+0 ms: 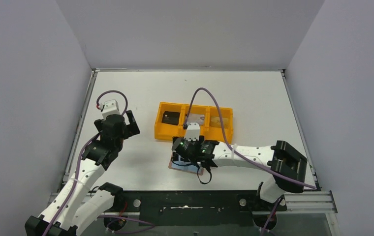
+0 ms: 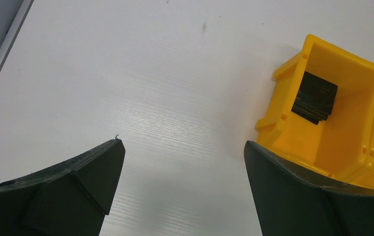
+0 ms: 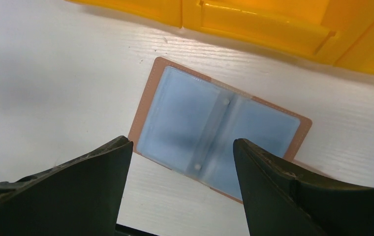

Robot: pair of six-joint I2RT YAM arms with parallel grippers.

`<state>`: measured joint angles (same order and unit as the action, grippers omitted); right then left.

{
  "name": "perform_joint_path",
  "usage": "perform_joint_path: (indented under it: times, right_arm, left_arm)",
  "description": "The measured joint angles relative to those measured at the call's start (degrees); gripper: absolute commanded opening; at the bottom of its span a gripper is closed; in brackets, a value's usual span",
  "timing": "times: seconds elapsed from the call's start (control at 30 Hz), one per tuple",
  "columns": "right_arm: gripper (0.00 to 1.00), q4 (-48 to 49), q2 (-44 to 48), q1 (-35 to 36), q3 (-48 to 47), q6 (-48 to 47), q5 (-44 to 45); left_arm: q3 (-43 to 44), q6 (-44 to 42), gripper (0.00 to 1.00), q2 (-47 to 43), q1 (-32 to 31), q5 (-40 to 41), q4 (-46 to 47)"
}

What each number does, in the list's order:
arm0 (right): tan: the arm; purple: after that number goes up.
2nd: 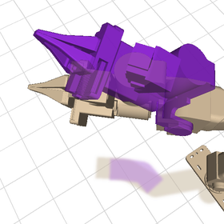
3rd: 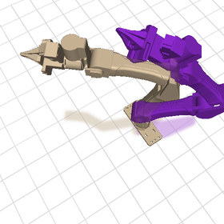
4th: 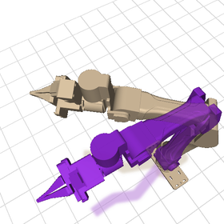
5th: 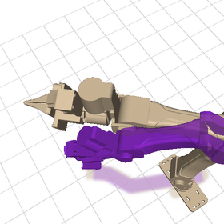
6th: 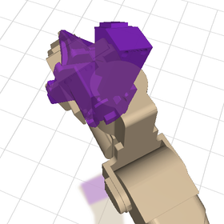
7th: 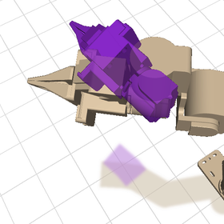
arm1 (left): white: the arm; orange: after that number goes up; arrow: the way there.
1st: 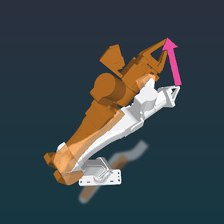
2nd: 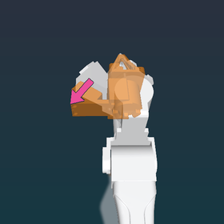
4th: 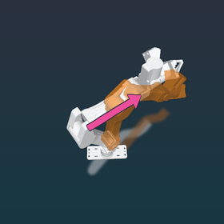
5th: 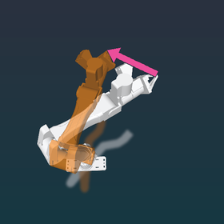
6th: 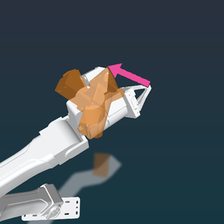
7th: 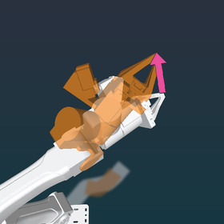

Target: Take the credit cards out of the card holder

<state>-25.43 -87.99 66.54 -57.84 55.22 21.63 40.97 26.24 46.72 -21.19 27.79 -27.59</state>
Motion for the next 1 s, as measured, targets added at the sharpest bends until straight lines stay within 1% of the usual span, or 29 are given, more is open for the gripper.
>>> perform_joint_path:
  times: [0.17,0.3,0.47,0.6,0.73,1.0]
  right_arm:
    - [0.75,-4.7,-7.6,2.6,-5.7,5.7,3.4]
    - [0.73,-6.5,-12.3,3.1,-9.5,7.1,3.7]
    - [0.71,-8.2,-15.8,3.2,-12.0,7.1,3.5]
    - [0.63,-10.0,-18.8,3.2,-14.6,7.1,3.2]
    - [0.61,-11.8,-21.0,3.1,-15.6,7.2,2.9]
    - [0.49,-11.9,-21.7,2.6,-15.2,7.7,1.9]
  left_arm:
    - [0.0,0.0,0.94,0.7,0.3,-0.2,0.1]
    - [0.0,0.0,0.94,1.0,0.3,-0.5,0.2]
    - [0.0,0.0,0.94,1.0,0.4,-0.6,0.4]
    - [0.0,0.0,0.94,0.9,0.4,-0.6,0.4]
    - [0.0,0.0,0.94,0.8,0.7,-0.7,0.4]
    - [0.0,-0.1,0.94,0.6,0.7,-0.7,0.4]
